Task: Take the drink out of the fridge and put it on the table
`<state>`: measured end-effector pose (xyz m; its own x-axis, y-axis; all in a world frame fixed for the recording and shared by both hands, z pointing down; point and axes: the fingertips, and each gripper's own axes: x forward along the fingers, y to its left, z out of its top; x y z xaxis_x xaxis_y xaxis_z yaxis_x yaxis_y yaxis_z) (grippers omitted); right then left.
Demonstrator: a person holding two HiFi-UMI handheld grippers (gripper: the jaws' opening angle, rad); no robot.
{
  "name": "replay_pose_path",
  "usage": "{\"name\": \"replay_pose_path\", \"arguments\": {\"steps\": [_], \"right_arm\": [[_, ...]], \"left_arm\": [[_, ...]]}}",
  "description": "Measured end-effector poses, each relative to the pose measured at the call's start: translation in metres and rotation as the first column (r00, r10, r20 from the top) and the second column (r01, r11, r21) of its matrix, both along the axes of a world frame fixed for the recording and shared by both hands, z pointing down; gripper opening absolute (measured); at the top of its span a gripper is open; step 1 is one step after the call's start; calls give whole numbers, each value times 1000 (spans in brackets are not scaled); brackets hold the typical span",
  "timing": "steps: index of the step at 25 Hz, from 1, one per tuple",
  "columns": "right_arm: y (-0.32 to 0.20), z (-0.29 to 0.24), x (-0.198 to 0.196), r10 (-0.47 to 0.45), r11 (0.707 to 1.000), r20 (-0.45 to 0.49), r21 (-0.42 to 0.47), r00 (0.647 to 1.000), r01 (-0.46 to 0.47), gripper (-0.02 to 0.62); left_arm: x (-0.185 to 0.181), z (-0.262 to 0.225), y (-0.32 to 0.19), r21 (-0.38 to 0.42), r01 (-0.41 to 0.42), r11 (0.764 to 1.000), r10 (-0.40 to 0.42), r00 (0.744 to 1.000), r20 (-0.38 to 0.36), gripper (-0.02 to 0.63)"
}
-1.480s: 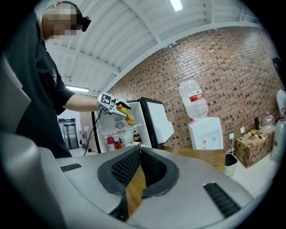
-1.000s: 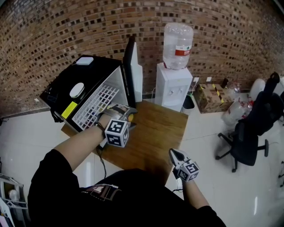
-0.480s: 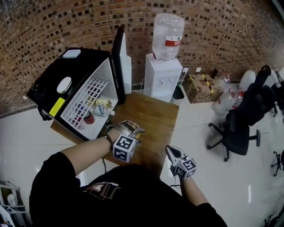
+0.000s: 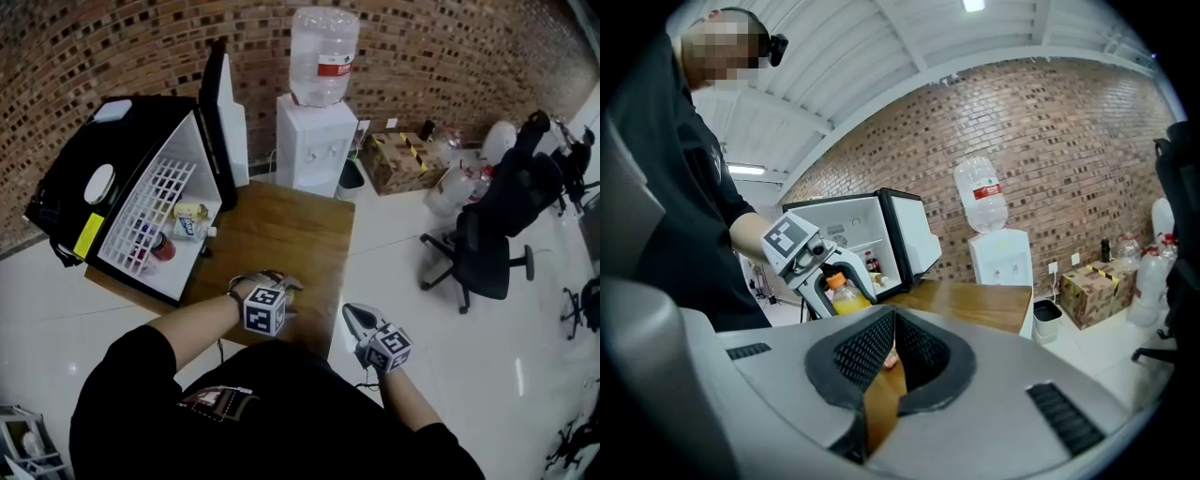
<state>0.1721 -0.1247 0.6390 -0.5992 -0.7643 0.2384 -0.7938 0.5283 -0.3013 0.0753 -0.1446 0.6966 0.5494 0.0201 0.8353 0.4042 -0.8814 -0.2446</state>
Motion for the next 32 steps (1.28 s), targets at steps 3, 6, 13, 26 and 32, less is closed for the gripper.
{"name": "replay_pose_path", "arguments": {"steps": [3,6,13,26,32], "right_arm": [[4,4,0,3,1000,-8,-14,1000,-3,20],[7,7,-1,7,1000,-15,-24,1000,-8,20],[10,6,-2,-1,1000,-31,-23,1000,0,20],[3,-7,-17,-9,1000,-50,-3,999,9,21],[8,-15,-36,-54,998,57,-37,997,56,20]], "left_arm": [[8,12,-22,-114,105,988,-111,993,-47,245],[14,11,-50,-215,210,954,-226,973,-54,244],[14,10,-51,-173,228,958,-246,965,-91,267],[-98,-48,-45,-698,474,537,-822,479,-307,266],[-167,-61,-11,-838,358,412,-896,325,-302,0]]}}
